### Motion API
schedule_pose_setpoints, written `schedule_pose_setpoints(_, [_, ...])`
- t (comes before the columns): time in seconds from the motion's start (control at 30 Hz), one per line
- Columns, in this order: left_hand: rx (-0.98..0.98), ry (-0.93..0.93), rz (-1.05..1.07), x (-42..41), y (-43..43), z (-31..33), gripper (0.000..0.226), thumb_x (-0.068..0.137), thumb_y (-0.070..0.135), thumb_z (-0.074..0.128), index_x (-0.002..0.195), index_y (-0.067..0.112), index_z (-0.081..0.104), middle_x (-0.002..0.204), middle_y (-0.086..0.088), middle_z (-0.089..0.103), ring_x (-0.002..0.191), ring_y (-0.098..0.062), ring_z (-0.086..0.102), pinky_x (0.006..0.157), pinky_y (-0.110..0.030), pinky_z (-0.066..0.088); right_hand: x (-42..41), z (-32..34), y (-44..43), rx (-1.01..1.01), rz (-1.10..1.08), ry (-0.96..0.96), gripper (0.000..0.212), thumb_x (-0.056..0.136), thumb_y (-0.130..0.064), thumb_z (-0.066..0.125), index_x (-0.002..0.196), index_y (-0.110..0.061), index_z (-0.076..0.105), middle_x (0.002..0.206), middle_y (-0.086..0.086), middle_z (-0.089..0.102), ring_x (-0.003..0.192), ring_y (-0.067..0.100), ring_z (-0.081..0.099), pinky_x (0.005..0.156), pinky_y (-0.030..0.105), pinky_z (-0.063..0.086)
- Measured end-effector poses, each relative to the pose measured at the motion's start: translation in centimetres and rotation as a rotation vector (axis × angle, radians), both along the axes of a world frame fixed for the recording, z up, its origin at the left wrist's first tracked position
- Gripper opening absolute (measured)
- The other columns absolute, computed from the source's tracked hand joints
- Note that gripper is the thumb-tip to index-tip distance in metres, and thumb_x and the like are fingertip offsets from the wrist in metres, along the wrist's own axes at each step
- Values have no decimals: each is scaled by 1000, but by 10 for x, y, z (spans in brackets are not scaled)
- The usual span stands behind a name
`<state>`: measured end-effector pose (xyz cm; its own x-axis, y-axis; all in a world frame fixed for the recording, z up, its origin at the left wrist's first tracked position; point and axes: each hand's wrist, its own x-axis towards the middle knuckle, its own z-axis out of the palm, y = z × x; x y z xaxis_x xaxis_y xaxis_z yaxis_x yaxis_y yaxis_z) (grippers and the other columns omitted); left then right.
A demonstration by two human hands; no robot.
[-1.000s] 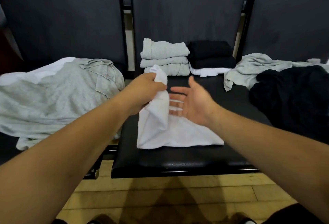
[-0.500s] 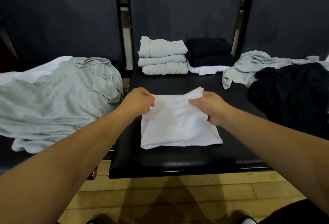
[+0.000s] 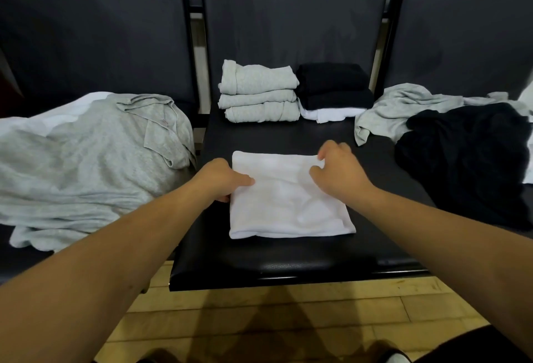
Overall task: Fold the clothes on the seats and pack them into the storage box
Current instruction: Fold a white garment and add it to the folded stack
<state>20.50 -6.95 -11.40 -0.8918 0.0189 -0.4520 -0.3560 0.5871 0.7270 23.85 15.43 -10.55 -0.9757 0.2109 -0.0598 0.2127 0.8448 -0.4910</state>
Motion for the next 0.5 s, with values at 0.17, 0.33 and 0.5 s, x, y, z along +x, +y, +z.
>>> schedule_pose_setpoints(0.17, [199, -36, 89, 5, 1, 6, 15, 89, 11, 70, 98, 3, 62, 102, -13, 68, 81, -23, 67, 58, -31, 54, 14, 2, -29, -632, 21, -315, 21, 99, -13, 51, 98, 4, 63, 80, 18, 69, 67, 27, 68, 68, 35, 58])
schedule_pose_setpoints(0.33, [161, 164, 197, 0, -1, 26, 14, 87, 14, 63, 96, 4, 59, 88, -13, 63, 67, -24, 58, 55, -26, 44, 12, 1, -22, -1187, -151, -386, 44, 105, -33, 51, 115, 9, 57, 109, 32, 68, 95, 39, 72, 84, 41, 60])
schedule_pose_setpoints(0.5, [299, 237, 123, 4, 1, 40, 6, 86, 13, 63, 88, 8, 63, 95, -14, 69, 88, -31, 66, 79, -41, 52, 9, -5, -28, -1428, -183, -430, 71, 102, -56, 42, 121, 11, 55, 119, 34, 64, 110, 43, 67, 94, 47, 56])
